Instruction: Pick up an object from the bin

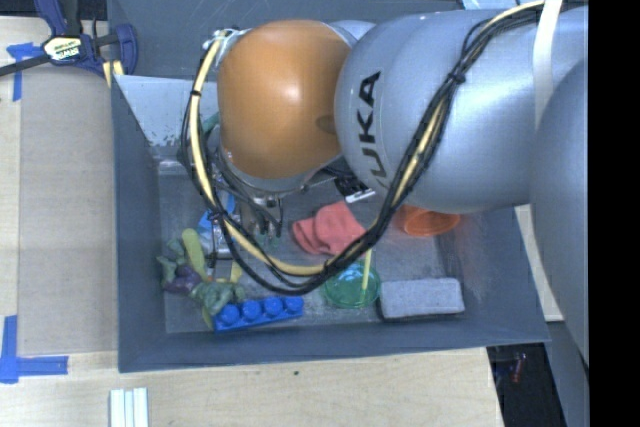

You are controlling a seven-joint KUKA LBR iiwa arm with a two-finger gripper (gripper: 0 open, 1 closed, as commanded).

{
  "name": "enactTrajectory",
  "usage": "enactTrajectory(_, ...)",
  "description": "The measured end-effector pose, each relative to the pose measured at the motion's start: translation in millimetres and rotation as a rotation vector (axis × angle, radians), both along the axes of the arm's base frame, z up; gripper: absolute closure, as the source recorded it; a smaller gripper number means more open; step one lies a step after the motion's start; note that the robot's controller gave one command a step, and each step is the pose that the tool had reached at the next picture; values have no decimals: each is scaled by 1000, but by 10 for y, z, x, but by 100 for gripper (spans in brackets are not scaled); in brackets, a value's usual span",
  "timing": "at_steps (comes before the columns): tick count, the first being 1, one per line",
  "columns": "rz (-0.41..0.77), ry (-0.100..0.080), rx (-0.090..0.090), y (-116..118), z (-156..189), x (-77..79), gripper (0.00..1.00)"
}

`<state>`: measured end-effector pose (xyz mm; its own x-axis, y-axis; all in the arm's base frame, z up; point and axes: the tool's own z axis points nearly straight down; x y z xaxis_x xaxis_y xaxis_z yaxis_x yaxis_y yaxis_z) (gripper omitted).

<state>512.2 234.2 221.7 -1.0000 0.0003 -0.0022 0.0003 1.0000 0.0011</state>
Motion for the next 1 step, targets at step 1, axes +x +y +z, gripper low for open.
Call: enactTrajectory(1, 52, -5, 2, -284, -580, 163, 0)
